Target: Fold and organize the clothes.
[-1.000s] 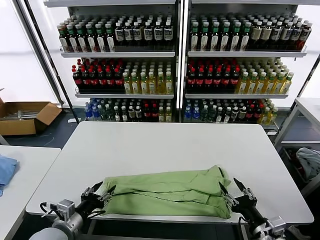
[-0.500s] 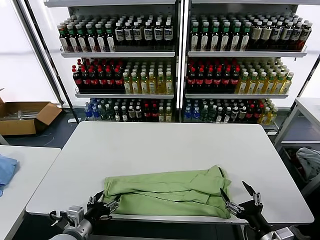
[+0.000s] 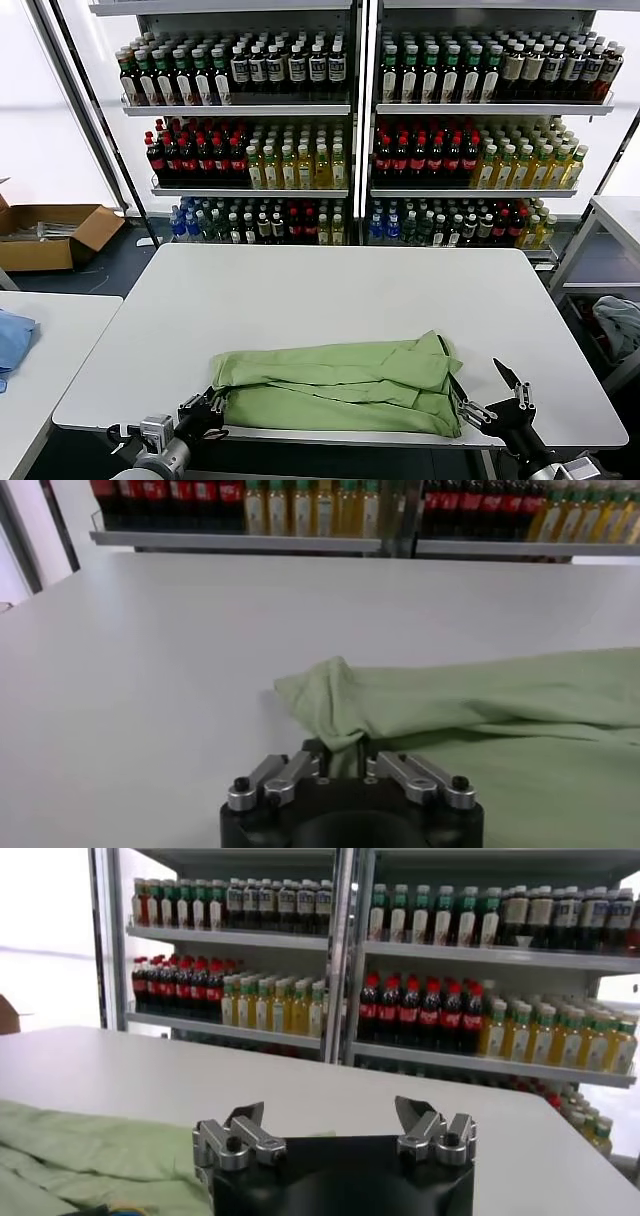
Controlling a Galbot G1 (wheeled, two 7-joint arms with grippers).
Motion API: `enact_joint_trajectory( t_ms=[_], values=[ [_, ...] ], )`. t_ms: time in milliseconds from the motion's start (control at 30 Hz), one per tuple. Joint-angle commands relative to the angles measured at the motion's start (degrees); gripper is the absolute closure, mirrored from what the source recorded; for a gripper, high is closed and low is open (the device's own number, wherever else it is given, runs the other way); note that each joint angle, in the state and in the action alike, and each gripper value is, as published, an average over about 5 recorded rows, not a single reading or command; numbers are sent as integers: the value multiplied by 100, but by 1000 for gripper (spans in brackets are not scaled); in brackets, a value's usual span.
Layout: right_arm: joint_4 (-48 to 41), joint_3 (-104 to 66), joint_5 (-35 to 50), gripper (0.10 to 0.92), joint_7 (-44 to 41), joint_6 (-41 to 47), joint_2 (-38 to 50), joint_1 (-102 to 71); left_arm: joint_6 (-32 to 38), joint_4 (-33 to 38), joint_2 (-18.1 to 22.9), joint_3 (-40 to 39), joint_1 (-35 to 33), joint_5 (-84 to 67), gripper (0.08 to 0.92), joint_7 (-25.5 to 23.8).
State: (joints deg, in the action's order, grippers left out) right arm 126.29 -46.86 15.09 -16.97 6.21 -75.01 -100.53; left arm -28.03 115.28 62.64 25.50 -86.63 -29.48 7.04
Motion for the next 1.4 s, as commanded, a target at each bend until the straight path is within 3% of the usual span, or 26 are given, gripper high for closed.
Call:
enact_joint_trajectory(
  t_ms=[33, 233, 533, 767, 933, 1167, 1400],
  values=[
    [18, -1, 15, 203, -3, -41, -15, 11, 470, -130, 40, 190, 29, -15, 789, -7],
    [76, 115, 3, 203, 8, 7, -79, 78, 490, 209, -247, 892, -96, -469, 902, -370],
    [289, 165, 43, 203, 26, 54, -48, 107, 565, -269, -1061, 2522, -9, -1204, 903, -651],
    [344, 141, 115, 203, 50, 55, 3, 109, 565, -447, -1765, 2988, 283, -1606, 903, -653],
    [369, 137, 159, 203, 80, 69, -6, 152, 407, 329, -1745, 2621, 405, -1638, 903, -438],
    [411, 176, 154, 203, 89, 105, -28, 157, 354, 1535, -1136, 1152, 427, -1324, 903, 26],
    [419, 301, 44, 203, 102, 152, -95, 187, 458, 1649, -779, -339, 511, -571, 903, 132]
  ],
)
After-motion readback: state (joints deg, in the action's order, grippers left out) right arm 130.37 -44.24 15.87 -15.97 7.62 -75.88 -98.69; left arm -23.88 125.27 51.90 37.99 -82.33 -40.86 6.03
